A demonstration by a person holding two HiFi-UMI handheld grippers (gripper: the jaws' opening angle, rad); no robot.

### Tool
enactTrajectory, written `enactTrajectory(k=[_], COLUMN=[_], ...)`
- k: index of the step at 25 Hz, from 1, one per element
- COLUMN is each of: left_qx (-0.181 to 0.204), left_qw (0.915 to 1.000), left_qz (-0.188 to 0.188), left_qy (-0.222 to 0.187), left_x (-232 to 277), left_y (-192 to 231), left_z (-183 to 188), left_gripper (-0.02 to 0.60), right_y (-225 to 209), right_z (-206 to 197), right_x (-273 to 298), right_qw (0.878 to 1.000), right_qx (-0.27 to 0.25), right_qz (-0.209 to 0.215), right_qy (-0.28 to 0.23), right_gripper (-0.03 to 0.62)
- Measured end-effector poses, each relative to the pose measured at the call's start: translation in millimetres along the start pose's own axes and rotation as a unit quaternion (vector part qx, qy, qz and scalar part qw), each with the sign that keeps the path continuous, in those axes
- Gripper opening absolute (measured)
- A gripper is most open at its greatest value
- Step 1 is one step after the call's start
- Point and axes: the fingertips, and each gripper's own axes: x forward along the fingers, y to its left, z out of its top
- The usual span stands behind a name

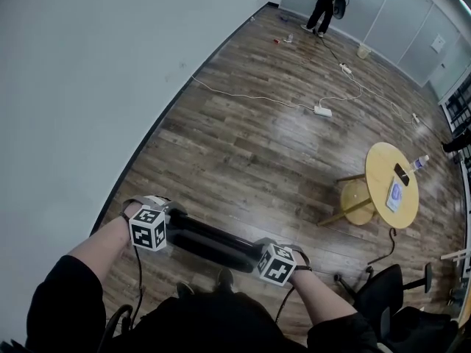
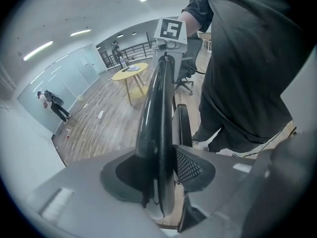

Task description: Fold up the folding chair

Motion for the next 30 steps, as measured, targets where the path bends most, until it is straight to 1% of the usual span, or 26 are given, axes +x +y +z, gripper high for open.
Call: enactTrajectory(k=[10, 13, 18, 21, 24, 27, 30], left_qx=[-0.005, -0.016, -0.049, -0.077, -0.12, -0.166, -0.209], left_qw=[0.9997, 0.9991, 0.9973, 0.9955, 0.9919, 0.9858, 0.9779], left_qz=[-0.024, -0.039, -0.054, -0.054, -0.04, -0.022, -0.005], left_qy=[0.0, -0.004, -0.007, -0.011, -0.015, -0.011, -0.005], left_x=[-6.9, -9.4, -14.9, -22.6, -37.8, -48.7, -56.3], left_y=[-21.7, -34.2, -58.3, -72.6, -87.6, -103.4, -124.9], left_z=[0.4, 3.3, 3.3, 0.7, -5.3, -14.1, -20.5], left_gripper=[0.138, 0.124, 0.107, 0.101, 0.098, 0.098, 0.098], right_y=[19.1, 22.2, 24.6, 25.6, 24.5, 23.4, 29.3], right_z=[1.9, -1.4, -2.3, 5.1, 22.7, 40.0, 52.6], right_x=[-0.4, 0.1, 1.5, -0.6, -5.7, -3.8, 2.8], right_qw=[1.0, 1.0, 0.999, 0.996, 0.99, 0.981, 0.971], right_qx=[0.009, -0.007, -0.05, -0.086, -0.135, -0.185, -0.226], right_qz=[0.015, 0.012, 0.015, 0.021, 0.035, 0.054, 0.079], right_qy=[-0.005, -0.004, 0.0, 0.001, 0.002, 0.001, 0.001], right_gripper=[0.066, 0.061, 0.06, 0.06, 0.06, 0.058, 0.058])
